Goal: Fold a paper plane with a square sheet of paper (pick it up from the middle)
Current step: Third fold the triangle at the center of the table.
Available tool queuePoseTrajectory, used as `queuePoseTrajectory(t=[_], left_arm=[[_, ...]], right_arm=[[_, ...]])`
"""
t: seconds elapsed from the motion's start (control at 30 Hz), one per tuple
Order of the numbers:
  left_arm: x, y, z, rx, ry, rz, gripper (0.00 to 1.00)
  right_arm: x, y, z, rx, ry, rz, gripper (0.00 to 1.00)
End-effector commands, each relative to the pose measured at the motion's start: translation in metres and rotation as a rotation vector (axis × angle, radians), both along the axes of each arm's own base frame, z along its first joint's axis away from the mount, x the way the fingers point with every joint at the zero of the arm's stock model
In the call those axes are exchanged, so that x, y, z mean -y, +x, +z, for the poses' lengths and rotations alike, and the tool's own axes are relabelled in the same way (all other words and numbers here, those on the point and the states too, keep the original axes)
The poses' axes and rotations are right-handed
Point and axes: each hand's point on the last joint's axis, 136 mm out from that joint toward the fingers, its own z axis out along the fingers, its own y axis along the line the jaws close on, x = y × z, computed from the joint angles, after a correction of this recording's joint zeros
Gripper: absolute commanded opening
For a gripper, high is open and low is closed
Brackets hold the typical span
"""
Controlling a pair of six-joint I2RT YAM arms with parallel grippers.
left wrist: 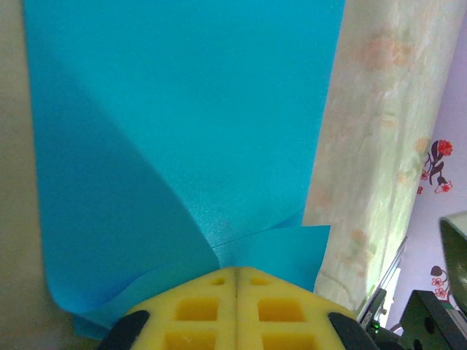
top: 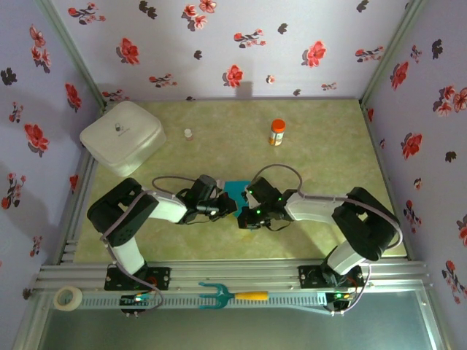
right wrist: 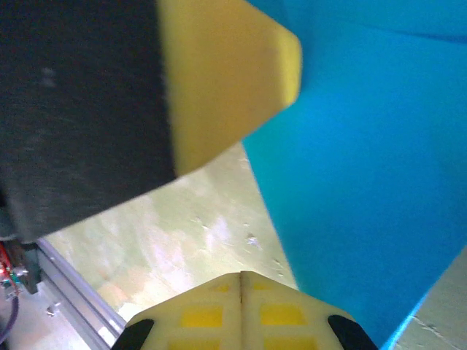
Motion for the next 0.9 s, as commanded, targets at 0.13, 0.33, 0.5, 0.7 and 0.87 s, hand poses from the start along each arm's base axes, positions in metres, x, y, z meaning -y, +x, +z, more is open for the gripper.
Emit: queuePoseTrajectory(t=[0.13, 0.33, 0.5, 0.7, 0.87], left_arm=[[-0.012, -0.009, -0.026, -0.046, 0.095, -0.011, 0.00], [-0.012, -0.010, -0.027, -0.050, 0.097, -0.012, 0.00], [-0.012, -0.009, -0.027, -0.048, 0.097, -0.012, 0.00], [-0.012, -0.009, -0.028, -0.052, 0.099, -0.012, 0.00], [-0.013, -0.010, -0.029, -0.053, 0.101, -0.012, 0.00]], right_arm=[[0.010, 0.003, -0.007, -0.006, 0.001, -0.031, 0.04], [0.016, 0.004, -0.011, -0.018, 0.006, -0.054, 0.04], [0.016, 0.002, -0.012, -0.033, 0.026, -0.059, 0.04], [0.023, 0.001, -0.015, -0.046, 0.024, -0.084, 0.04], [0.027, -0.002, -0.016, -0.069, 0.051, -0.113, 0.05]])
